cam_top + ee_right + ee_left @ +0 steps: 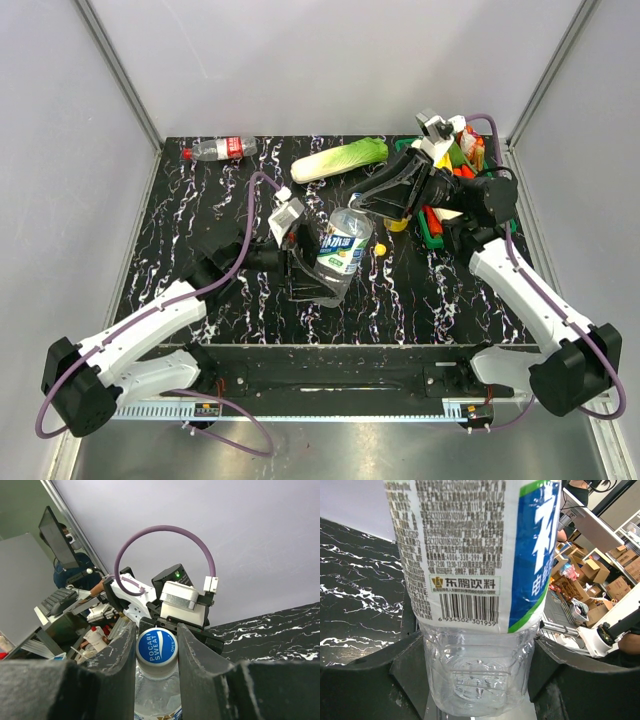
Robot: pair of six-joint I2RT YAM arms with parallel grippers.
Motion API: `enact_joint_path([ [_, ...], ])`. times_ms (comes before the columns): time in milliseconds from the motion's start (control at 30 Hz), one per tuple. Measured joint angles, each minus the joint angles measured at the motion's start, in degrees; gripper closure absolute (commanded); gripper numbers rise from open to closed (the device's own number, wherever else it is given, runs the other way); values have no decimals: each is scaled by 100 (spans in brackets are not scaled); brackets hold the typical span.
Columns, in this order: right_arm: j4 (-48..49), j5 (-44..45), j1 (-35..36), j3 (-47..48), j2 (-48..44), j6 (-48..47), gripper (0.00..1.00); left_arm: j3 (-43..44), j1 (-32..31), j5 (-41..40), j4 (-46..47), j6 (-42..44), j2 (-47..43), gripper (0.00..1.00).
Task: Unscrew the bottle caps
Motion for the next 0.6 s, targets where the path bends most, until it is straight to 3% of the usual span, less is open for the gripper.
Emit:
enact_joint_path([
  [33, -90, 9, 0, 0, -24, -55, 86, -2, 0, 0, -22, 9, 0, 86],
  [67, -197, 20, 0, 0, -61, -133, 66, 0, 0, -2, -59, 33, 0, 85],
  [167, -461, 87, 2, -26, -181, -341, 21, 4, 0, -66, -208, 232, -11, 85],
  [233, -656, 249, 2, -129, -308, -527, 4, 42, -13, -94, -391, 450, -33, 85],
  [267, -776, 337, 4, -181, -376, -645, 0, 57, -20, -109, -470, 535, -50, 85],
  [600, -1853, 1128, 4, -256, -785, -1473, 0, 304, -35, -1217, -2378, 1731, -372, 85],
])
